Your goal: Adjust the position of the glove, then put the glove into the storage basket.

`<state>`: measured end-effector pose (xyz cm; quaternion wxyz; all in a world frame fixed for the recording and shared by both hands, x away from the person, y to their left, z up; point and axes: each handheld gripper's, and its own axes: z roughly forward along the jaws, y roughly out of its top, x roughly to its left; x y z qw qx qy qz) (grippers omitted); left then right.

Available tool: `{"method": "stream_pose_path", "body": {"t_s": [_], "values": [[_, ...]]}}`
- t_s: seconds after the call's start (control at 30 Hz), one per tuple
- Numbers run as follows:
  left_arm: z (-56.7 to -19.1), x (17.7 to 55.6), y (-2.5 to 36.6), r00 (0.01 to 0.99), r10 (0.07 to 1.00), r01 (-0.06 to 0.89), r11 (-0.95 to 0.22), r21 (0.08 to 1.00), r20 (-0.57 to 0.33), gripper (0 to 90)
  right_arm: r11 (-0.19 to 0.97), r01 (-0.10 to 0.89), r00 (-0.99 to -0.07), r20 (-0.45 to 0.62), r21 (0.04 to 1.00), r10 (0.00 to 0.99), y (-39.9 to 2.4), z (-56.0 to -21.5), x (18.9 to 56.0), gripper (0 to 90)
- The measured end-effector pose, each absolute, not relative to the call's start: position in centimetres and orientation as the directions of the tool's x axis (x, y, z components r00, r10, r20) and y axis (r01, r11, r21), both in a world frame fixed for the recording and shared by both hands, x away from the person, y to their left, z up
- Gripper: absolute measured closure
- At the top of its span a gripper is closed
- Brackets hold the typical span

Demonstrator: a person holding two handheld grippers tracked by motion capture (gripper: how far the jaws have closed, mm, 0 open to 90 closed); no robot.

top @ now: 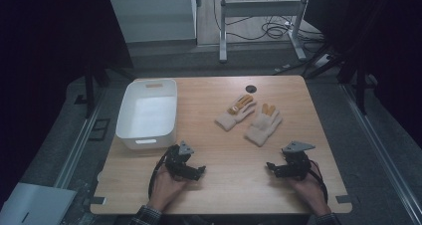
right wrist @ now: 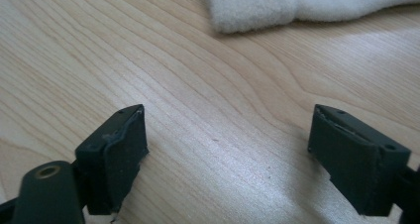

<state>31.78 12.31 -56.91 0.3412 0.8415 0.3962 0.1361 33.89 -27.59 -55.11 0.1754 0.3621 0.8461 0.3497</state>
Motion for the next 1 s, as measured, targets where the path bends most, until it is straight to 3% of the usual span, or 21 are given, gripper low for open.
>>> {"method": "stream_pose_path", "body": {"t_s": [0.63,1.0], "values": [[-56.9,31.9,12.3,0.647,0.761,0.573,-0.447,0.687,-0.043,0.8,0.487,0.497,-0.67,-0.039,0.718,0.741,-27.7,-55.1,33.9,14.6],[-56.9,31.9,12.3,0.647,0.761,0.572,-0.448,0.687,-0.043,0.8,0.479,0.484,-0.672,-0.041,0.732,0.74,-27.7,-54.0,34.5,20.1]]}}
